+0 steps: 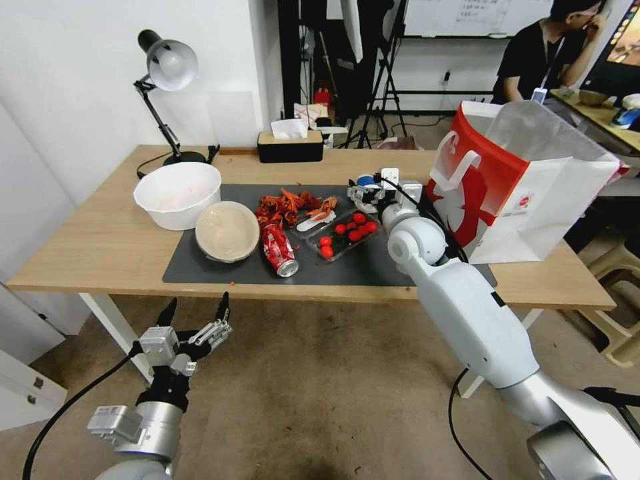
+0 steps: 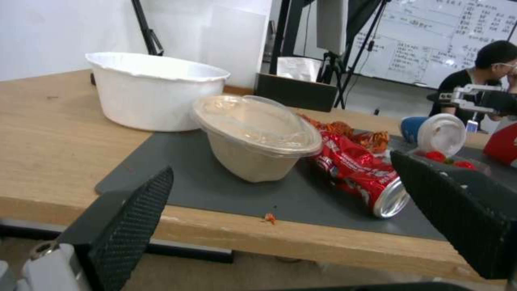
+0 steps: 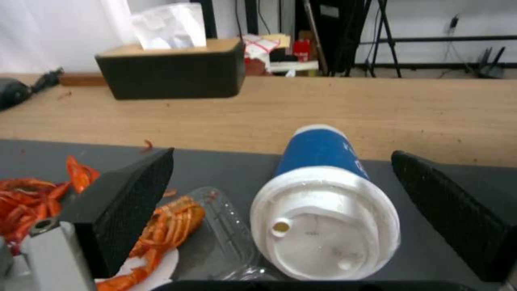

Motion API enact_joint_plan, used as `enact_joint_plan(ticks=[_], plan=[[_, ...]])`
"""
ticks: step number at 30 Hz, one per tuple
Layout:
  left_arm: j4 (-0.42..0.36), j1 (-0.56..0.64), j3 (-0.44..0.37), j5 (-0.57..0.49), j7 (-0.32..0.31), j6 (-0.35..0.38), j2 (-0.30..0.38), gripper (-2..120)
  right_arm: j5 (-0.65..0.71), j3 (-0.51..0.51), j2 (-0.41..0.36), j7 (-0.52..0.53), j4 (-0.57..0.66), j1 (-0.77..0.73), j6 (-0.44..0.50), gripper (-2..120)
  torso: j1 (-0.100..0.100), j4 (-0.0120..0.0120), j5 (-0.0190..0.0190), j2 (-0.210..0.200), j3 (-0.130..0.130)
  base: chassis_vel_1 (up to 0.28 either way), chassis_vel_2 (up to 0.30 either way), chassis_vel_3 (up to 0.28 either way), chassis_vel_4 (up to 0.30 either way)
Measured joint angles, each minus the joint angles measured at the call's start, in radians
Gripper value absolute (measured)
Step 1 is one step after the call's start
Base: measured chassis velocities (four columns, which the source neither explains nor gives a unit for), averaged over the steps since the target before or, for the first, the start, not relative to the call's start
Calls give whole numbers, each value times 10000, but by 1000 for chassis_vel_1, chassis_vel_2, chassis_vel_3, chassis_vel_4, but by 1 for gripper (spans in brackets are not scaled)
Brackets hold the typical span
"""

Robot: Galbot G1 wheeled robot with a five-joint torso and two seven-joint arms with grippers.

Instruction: Pick up the trash from the table and place it into the takeout bag.

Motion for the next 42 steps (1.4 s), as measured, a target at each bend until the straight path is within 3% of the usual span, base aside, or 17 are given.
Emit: enact_joint_plan(ticks=[23, 26, 35, 42], plan=[[-47, 13, -15, -7, 0, 0, -6, 100, -6, 148, 33, -133, -492, 318, -702, 100, 0, -1, 1, 0, 0, 0, 0, 0, 0], [-71, 25, 1, 3, 0, -4, -75, 100, 168, 169, 76, 166, -684, 756, -1342, 100, 0, -1, 1, 0, 0, 0, 0, 0, 0], [-81, 26, -14, 9, 52, -15, -82, 100, 395, 168, 110, 337, -694, 1026, -1824, 100, 0, -1, 1, 0, 0, 0, 0, 0, 0], [-177, 63, 0, 78, 97, -52, -177, 100, 721, 166, 140, 538, -712, 1460, -2735, 100, 0, -2, 0, 0, 0, 0, 0, 0, 0]])
